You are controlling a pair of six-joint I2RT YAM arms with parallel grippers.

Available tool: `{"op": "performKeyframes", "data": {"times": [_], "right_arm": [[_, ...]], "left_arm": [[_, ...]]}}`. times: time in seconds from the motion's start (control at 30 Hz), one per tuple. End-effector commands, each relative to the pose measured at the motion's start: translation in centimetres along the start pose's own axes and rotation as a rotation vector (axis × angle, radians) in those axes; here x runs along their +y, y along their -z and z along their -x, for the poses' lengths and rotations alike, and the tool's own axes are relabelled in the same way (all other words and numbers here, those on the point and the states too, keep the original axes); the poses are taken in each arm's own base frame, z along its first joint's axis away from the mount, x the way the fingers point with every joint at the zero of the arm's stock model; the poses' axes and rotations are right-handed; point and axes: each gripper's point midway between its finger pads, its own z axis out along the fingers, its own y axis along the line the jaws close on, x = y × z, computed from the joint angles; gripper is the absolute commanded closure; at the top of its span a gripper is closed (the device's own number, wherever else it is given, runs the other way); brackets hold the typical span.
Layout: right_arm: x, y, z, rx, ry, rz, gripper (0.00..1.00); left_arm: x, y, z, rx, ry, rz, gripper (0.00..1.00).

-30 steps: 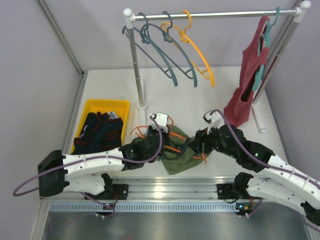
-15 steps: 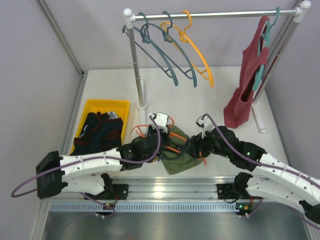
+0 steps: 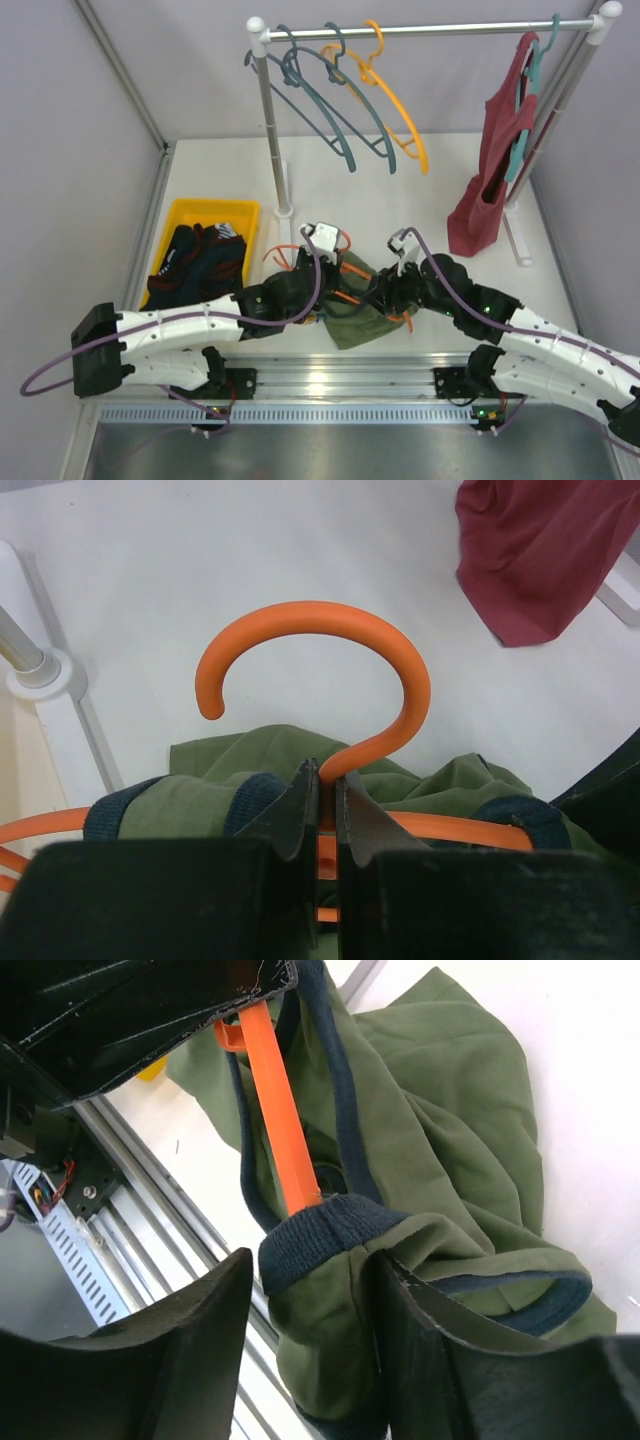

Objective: Place the tank top on the hanger

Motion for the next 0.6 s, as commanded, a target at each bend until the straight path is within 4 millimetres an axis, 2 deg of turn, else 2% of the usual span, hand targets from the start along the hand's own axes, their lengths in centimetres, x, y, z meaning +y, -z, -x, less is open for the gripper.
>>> {"op": "performKeyframes", "data": {"times": [0.0,0.23,0.27,0.37,0.57], "right_arm": [[1.4,-0.3,2.2,-0.093,-0.010,0.060,0.51],[1.7,-0.1,3.2,-0.152,-0.017,0.061,0.76],[1.7,-0.1,3.3,-0.157,-0.021,0.060,0.85],[1.7,0.1,3.6,-0.188,-0.020,0.049,1.00],[1.5,0.7,4.0,-0.254,-0.019,0.015,1.00]], "left_arm": [[-1.4,0.7,4.5,-0.091,0.073,-0.049,1.00],[-2.2,0.9,5.1,-0.094,0.073,-0.072,1.00],[-2.4,0.9,5.5,-0.099,0.076,-0.075,1.00],[-2.7,1.0,5.7,-0.100,0.063,-0.079,1.00],[-3.2,1.2,6.8,-0.106,0.054,-0.087,1.00]]}}
